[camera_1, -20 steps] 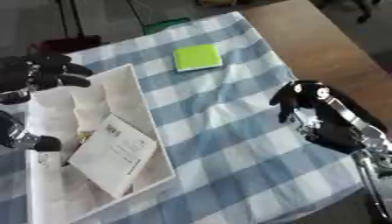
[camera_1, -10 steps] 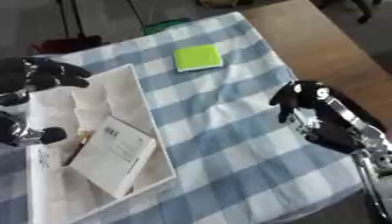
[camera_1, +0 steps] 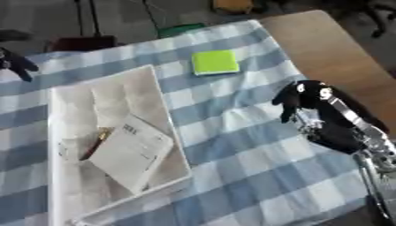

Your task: Pick up objects on the table and place them in the box.

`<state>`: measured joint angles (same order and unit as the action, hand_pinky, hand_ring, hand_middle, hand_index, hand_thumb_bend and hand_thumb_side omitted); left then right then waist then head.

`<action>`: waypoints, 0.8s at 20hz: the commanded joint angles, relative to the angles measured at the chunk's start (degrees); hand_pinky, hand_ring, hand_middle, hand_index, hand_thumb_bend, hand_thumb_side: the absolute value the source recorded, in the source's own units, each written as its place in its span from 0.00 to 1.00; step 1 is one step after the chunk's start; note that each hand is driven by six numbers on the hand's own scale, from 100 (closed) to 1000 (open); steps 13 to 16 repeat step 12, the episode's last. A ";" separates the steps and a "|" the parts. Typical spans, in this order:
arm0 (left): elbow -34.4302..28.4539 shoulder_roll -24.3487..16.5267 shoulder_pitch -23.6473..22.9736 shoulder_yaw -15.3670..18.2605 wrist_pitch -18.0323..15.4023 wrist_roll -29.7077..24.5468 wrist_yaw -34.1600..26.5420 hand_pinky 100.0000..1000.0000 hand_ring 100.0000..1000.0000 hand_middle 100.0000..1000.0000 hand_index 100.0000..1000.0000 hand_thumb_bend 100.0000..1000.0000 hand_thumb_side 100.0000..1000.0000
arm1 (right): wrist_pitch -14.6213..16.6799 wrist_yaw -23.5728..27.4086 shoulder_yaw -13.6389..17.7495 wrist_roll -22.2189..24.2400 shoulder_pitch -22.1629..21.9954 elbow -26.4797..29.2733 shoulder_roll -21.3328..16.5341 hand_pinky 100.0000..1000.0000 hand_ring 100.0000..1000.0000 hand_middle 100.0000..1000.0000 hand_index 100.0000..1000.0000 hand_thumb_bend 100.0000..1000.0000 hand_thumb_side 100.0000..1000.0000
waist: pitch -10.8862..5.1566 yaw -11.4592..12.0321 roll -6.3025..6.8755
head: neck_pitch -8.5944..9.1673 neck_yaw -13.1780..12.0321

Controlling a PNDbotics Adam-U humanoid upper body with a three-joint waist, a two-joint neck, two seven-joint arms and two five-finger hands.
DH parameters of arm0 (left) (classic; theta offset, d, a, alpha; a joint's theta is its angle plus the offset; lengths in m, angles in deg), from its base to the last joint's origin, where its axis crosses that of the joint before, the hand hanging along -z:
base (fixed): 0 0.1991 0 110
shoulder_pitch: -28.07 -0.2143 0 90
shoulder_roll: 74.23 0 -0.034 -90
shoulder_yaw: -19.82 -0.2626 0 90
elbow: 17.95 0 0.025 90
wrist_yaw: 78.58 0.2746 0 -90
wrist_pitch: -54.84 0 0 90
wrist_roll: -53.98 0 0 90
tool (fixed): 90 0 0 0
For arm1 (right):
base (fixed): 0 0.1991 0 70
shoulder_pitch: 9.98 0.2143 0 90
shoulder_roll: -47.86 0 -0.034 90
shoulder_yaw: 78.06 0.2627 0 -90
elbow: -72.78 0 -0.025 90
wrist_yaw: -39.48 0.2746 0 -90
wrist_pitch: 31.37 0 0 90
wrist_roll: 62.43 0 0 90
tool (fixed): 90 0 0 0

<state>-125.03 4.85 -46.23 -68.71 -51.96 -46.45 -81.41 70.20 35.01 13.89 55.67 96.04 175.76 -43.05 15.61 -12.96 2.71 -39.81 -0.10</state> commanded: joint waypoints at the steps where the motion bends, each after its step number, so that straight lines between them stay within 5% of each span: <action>1: -3.13 1.78 -1.43 3.02 1.87 1.60 -2.88 0.48 0.61 0.84 0.94 0.27 0.83 | 0.18 0.53 0.60 -0.33 0.16 0.35 -0.84 0.49 0.40 0.56 0.64 0.00 0.56 | -1.23 0.44 -0.20 | -0.92 0.07; 7: -5.48 9.03 -6.56 5.95 4.34 7.65 -4.00 0.46 0.60 0.85 0.94 0.29 0.86 | 0.21 0.77 0.78 -0.65 -0.30 0.28 -1.05 0.49 0.40 0.56 0.65 0.00 0.56 | -2.00 1.59 -0.63 | -2.54 -0.63; 16: -6.45 10.67 -7.31 5.51 5.10 8.31 -4.86 0.46 0.60 0.84 0.93 0.29 0.87 | 0.15 1.11 0.86 -0.76 -0.43 0.26 -1.34 0.49 0.40 0.56 0.65 0.00 0.55 | -2.71 1.69 -0.41 | -2.84 -0.72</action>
